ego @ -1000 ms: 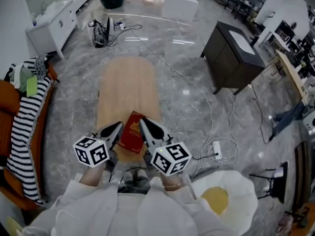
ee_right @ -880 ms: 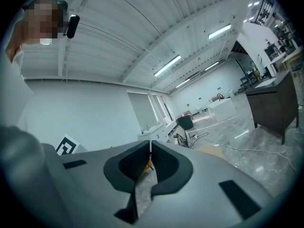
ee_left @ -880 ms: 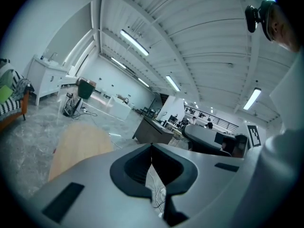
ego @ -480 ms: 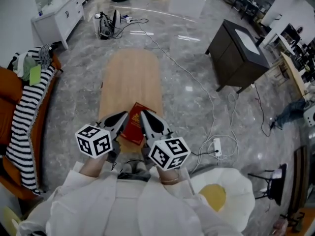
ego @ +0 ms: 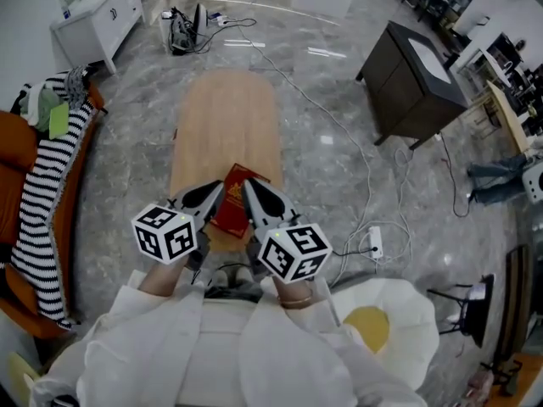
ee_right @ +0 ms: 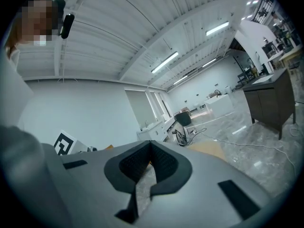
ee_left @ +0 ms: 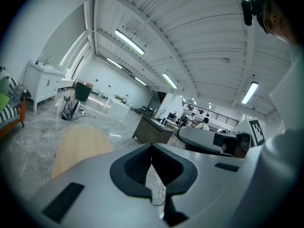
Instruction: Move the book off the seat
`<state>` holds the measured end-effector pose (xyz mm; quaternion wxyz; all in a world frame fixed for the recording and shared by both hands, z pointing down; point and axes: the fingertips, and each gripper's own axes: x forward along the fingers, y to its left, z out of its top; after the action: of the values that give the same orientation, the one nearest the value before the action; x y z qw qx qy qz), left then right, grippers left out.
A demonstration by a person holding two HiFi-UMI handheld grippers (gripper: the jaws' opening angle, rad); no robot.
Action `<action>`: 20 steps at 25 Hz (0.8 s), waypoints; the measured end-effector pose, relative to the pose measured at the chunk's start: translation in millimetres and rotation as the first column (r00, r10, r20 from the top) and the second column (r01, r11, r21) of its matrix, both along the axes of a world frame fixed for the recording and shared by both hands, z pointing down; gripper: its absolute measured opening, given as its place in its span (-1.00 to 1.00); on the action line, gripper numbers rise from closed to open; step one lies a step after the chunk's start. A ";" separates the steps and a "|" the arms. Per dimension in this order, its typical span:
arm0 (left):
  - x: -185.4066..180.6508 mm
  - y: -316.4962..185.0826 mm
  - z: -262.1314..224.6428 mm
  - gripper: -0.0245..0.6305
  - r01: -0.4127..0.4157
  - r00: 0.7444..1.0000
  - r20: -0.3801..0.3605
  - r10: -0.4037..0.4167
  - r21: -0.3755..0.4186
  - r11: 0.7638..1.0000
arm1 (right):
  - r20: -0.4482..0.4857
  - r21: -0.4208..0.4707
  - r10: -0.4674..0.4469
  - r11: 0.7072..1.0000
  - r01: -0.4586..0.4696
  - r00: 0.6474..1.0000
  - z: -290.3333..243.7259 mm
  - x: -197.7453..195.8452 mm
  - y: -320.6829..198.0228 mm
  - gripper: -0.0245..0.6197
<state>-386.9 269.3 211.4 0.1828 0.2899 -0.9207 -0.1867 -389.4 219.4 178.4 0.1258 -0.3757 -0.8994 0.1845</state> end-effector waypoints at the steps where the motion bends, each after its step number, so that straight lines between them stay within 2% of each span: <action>1: -0.5 0.2 0.1 -0.91 -0.002 1.000 0.002 0.002 -0.012 1.000 | -0.008 -0.002 -0.001 1.000 0.001 1.000 0.9 -0.5 0.5 -0.89; 20: 8.0 -1.4 2.3 -0.91 -0.009 1.000 0.008 0.009 -0.011 1.000 | -0.027 0.049 -0.032 0.998 0.033 0.999 11.3 12.7 11.5 -0.89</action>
<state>-378.9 267.9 213.7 0.1817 0.2936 -0.9212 -0.1796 -376.7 230.9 189.7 0.1496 -0.3846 -0.8958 0.1653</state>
